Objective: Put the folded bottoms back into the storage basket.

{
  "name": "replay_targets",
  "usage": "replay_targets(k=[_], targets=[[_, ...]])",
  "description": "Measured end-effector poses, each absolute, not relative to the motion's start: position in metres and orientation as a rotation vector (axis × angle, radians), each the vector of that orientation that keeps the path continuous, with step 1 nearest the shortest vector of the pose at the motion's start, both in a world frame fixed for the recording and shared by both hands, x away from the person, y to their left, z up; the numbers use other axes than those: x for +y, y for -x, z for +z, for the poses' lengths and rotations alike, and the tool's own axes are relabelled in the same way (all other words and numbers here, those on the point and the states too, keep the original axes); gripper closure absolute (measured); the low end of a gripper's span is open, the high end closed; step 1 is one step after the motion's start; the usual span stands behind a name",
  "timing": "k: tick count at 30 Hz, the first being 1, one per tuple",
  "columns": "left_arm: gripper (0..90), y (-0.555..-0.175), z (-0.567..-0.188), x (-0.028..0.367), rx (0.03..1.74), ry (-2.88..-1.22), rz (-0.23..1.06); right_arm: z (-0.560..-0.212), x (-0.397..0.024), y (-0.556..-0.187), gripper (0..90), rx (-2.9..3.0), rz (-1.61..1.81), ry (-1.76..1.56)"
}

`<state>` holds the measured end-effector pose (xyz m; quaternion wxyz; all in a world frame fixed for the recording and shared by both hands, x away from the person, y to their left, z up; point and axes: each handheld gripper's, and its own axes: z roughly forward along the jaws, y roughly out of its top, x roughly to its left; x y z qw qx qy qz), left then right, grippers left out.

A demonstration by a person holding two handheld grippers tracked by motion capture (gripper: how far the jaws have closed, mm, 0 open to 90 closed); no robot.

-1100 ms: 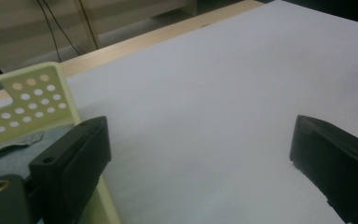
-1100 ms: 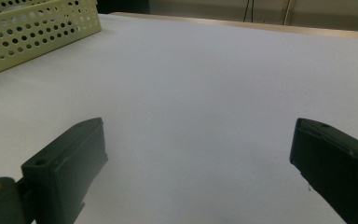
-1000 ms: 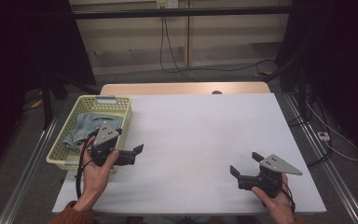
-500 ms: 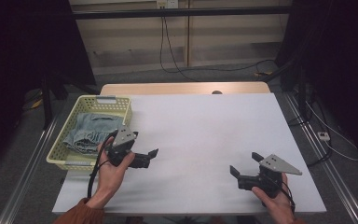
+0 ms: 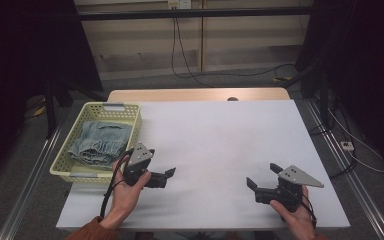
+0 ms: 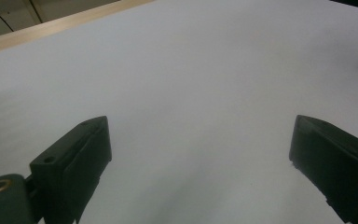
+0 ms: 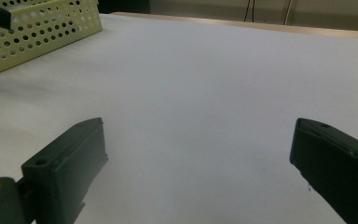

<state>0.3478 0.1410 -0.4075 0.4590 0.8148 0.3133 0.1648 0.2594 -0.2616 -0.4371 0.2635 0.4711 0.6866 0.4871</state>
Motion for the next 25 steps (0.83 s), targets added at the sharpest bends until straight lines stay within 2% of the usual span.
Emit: replay_targets(k=[10,16,21,25], targets=[[5.7,-0.341,-0.427,0.142,0.793,-2.008,0.392,-0.436,-0.262,-0.259,3.8,1.851,1.320,-1.276],[5.1,-0.335,-0.433,0.150,0.803,-1.945,0.354,-0.436,-0.263,-0.257,3.9,1.840,1.327,-1.280],[5.1,-0.334,-0.431,0.152,0.827,-1.911,0.427,-0.436,-0.264,-0.258,4.2,1.832,1.329,-1.291],[5.1,-0.335,-0.433,0.151,0.815,-1.917,0.413,-0.436,-0.264,-0.258,4.6,1.832,1.328,-1.298]])
